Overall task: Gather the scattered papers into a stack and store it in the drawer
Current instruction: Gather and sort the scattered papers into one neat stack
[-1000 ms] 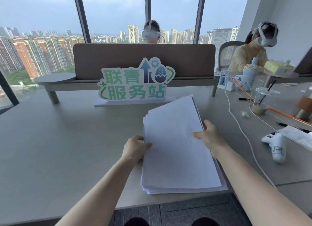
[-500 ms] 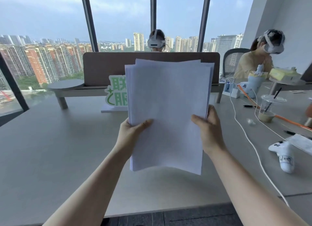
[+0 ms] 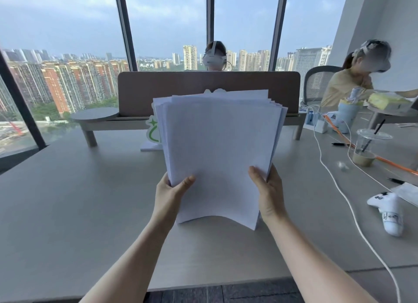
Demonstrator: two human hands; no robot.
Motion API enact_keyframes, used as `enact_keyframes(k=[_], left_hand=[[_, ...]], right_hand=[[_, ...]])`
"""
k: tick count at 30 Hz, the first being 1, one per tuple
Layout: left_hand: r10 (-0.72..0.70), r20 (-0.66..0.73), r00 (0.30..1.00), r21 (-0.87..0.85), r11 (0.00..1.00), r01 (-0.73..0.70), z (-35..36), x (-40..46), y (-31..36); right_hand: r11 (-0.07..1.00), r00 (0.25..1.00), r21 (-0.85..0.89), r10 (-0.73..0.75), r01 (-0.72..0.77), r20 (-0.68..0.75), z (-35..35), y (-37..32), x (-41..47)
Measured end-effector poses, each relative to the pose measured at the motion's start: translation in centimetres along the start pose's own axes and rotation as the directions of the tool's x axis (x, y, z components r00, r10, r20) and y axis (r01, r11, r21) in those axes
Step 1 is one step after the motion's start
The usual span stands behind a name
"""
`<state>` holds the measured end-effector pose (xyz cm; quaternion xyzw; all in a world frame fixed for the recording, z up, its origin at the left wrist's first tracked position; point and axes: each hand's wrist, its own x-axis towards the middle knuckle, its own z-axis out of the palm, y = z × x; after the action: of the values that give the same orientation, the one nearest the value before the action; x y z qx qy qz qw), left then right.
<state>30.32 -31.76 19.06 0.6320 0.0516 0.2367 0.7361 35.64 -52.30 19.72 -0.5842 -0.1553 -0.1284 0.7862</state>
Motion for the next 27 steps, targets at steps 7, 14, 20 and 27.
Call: enact_keyframes(k=[7,14,20,27], left_hand=[[0.046,-0.044,0.998,0.02,0.999,-0.045,0.7,0.3,-0.2],[0.06,-0.011,0.998,0.044,0.997,-0.059,-0.5,0.9,0.2],[-0.076,0.019,0.997,0.034,0.997,0.076,-1.4,0.5,-1.6],[-0.035,-0.057,0.998,0.037,0.999,0.037,-0.6,0.5,-1.4]], right_hand=[[0.995,0.993,-0.071,-0.073,0.066,-0.096,1.4,0.0,-0.4],[0.994,0.999,-0.104,-0.028,0.025,-0.03,1.3,0.2,0.3],[0.996,0.999,-0.078,0.048,-0.048,-0.002,0.6,1.8,-0.5],[0.994,1.0,-0.105,0.0,-0.003,-0.02,1.7,1.3,-0.1]])
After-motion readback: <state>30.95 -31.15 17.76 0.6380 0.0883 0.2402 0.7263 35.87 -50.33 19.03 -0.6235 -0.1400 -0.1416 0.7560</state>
